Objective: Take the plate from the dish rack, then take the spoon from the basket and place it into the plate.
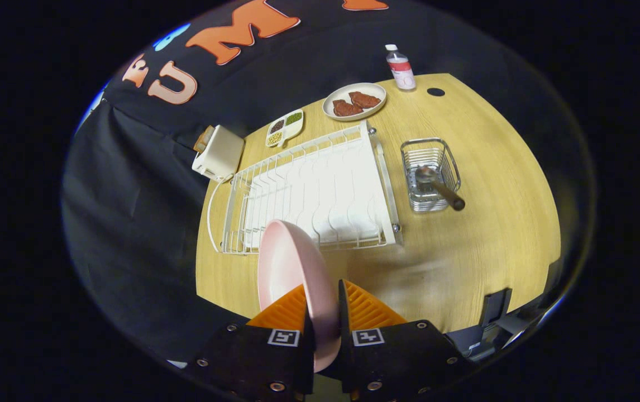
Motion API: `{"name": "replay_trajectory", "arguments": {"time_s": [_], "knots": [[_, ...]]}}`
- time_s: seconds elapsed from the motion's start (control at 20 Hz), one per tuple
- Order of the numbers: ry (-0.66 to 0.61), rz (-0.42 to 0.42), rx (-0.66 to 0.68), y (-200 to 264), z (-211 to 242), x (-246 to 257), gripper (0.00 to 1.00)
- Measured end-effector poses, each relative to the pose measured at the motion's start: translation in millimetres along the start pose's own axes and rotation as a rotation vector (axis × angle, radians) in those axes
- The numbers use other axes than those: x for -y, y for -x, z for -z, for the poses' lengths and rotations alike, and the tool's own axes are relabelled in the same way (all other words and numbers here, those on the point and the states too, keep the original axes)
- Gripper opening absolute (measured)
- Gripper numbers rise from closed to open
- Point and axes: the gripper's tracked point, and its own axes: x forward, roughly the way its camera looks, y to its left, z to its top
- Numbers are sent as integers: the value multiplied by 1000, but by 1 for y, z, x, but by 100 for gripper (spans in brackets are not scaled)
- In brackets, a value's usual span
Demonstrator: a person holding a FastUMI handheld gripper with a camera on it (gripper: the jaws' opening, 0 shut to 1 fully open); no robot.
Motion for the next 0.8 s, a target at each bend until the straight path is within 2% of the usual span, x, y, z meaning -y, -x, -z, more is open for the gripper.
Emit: {"name": "replay_trajectory", "arguments": {"time_s": [0.25, 0.8], "knots": [[-14, 19, -4, -13, 19, 16, 20], [83, 95, -65, -66, 63, 37, 20]]}}
